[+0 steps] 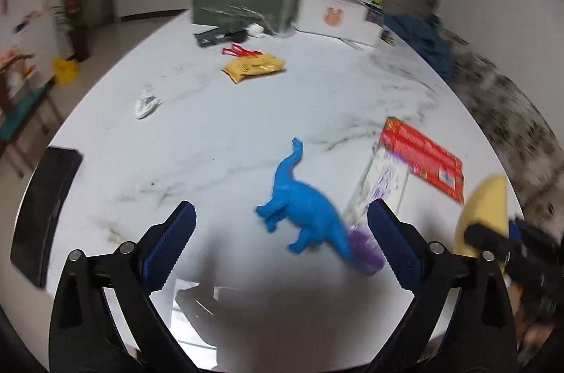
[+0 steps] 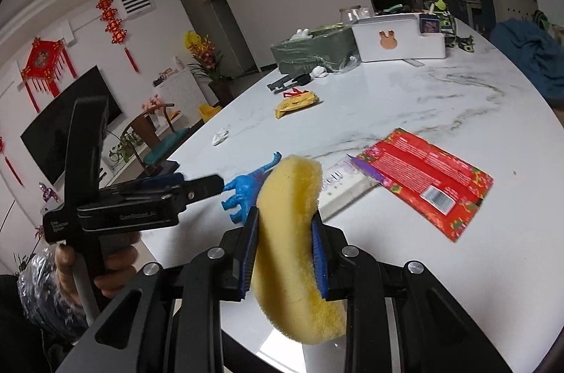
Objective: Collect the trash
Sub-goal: 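Carry the dinosaur and yellow sponge into the cardboard box and release both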
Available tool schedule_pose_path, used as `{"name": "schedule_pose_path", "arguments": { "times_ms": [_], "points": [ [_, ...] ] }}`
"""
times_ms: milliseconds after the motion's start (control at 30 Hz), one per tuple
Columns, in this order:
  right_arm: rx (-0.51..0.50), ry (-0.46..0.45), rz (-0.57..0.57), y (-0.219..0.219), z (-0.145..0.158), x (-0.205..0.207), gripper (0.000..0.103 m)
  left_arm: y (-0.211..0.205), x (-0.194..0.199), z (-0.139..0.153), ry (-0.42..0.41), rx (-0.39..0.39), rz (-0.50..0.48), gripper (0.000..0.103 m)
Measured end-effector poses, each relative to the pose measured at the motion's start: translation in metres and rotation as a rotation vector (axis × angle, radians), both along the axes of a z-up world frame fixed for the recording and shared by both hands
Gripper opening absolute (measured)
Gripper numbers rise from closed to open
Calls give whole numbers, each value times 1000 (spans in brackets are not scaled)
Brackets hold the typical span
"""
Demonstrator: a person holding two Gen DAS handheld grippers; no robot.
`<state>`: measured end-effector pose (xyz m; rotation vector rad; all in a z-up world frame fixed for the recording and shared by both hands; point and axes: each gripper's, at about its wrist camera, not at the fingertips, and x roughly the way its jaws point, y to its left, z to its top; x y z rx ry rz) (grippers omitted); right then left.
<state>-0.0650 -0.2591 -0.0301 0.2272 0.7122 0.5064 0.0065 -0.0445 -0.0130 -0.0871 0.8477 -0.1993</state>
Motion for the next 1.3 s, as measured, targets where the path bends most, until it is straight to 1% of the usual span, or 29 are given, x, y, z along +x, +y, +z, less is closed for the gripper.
{"name": "schedule_pose_path", "arguments": {
  "times_ms": [67,100,133,167,200,233,267,300,333,367,400,500,567,633,700,767,800,867,967,1000,1067,1100,1167,1267,1300],
  "points": [
    [8,7,-18,-8,-3,-3,28,-14,7,-5,23,48,56,95],
    [16,12,-25,-12,-4,-3,28,-21,14,-10,59,77,94,95],
    [31,20,-33,-17,-6,-4,28,-25,26,-21,137,88,117,95],
    [48,30,-42,-23,-8,-4,28,-26,39,-38,244,78,149,98],
    [59,36,-47,-26,-10,-4,28,-18,41,-41,241,8,184,97],
    [65,38,-49,-29,-11,-4,28,-13,46,-42,245,66,255,97],
    [68,37,-51,-30,-11,-5,28,-13,51,-44,246,131,256,97],
    [71,36,-51,-31,-11,-6,28,-8,55,-44,216,154,236,96],
    [77,33,-48,-31,-11,-7,28,-3,55,-43,194,157,222,91],
    [82,31,-44,-31,-11,-7,28,1,54,-41,174,156,193,78],
    [86,29,-41,-31,-12,-7,28,3,53,-37,144,160,137,64],
    [93,37,-34,-30,-15,-6,28,18,42,-32,96,141,-35,65],
    [99,46,-29,-27,-17,-5,28,32,29,-32,68,163,-77,64],
    [96,51,-21,-22,-18,-6,28,52,7,-25,19,94,-139,64],
    [84,57,-12,-15,-19,-8,28,60,-7,-19,-25,84,-164,64],
    [84,65,-3,-9,-20,-10,28,71,-31,-2,-83,75,-182,64],
    [83,66,2,-6,-19,-11,28,72,-38,1,-97,69,-190,64],
    [78,64,16,5,-16,-18,28,69,-65,10,-134,61,-222,65],
    [87,67,72,22,-10,-38,28,59,-101,16,-175,87,-308,65],
    [83,70,94,29,-10,-46,28,59,-118,16,-176,103,-346,65],
    [67,93,151,45,-13,-68,28,55,-138,6,-154,117,-393,65],
    [60,113,177,52,-18,-79,28,53,-143,0,-136,120,-409,65],
    [39,153,217,63,-28,-94,28,55,-159,-17,-72,122,-439,65],
    [-25,235,258,80,-59,-113,29,61,-170,-49,2,139,-460,65],
    [-41,271,251,84,-73,-113,31,62,-168,-62,38,146,-465,65]
  ]
}}
